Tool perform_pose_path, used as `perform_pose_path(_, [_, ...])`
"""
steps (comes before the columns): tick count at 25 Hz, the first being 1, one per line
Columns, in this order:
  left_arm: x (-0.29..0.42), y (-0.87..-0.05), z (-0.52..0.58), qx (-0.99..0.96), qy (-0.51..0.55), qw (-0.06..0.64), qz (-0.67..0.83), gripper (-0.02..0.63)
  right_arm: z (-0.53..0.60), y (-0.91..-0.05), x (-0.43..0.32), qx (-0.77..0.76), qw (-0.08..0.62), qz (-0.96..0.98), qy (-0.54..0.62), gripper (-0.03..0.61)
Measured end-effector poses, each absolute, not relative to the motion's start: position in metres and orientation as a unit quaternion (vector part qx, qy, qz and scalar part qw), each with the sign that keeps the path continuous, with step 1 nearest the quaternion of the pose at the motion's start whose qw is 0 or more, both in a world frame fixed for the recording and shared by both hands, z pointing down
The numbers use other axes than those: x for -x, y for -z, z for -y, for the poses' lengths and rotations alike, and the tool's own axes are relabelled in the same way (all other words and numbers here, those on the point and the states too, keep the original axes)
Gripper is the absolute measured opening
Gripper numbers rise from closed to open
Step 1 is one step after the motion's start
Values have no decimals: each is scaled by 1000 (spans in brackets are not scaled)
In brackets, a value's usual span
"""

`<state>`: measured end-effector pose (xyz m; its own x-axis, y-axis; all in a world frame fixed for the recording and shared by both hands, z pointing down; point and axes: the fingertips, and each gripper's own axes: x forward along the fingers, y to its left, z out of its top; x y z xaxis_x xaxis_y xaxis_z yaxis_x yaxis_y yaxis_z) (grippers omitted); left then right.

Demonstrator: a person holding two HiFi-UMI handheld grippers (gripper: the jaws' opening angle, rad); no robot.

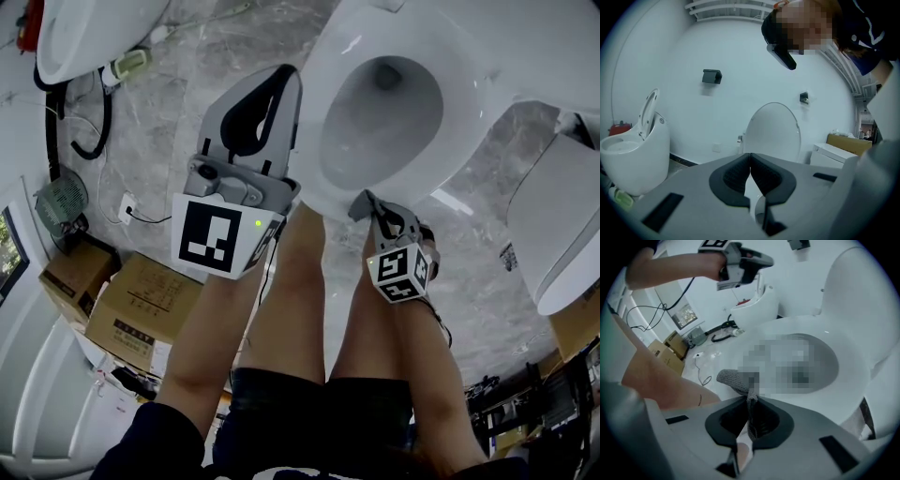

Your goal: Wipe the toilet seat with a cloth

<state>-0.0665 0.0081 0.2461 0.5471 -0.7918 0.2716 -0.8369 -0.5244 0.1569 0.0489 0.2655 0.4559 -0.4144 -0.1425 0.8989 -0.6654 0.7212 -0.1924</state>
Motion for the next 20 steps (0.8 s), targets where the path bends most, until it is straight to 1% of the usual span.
perform_pose_path(5, [64, -247, -11, -869, -85, 135, 469, 20, -271, -449, 65, -184, 426, 847, -258, 35])
perform_pose_path(8, [61, -249, -13, -869, -87, 136, 467, 20, -269, -447, 84, -165, 420, 857, -249, 35])
perform_pose_path(10, [57, -248, -14, -871, -89, 136, 463, 20, -280, -448, 67, -151, 432, 856, -239, 35])
perform_pose_path(12, [53, -246, -13, -874, -89, 134, 459, 20, -287, -450, 26, -159, 455, 848, -221, 35])
perform_pose_path(15, [50, -242, -10, -875, -84, 130, 459, 20, -268, -454, -62, -242, 483, 814, -214, 35])
perform_pose_path(17, [49, -240, -9, -875, -81, 129, 459, 20, -249, -452, -104, -291, 491, 793, -215, 35])
perform_pose_path(20, [49, -238, -8, -874, -78, 129, 461, 20, -242, -451, -109, -307, 487, 788, -218, 35])
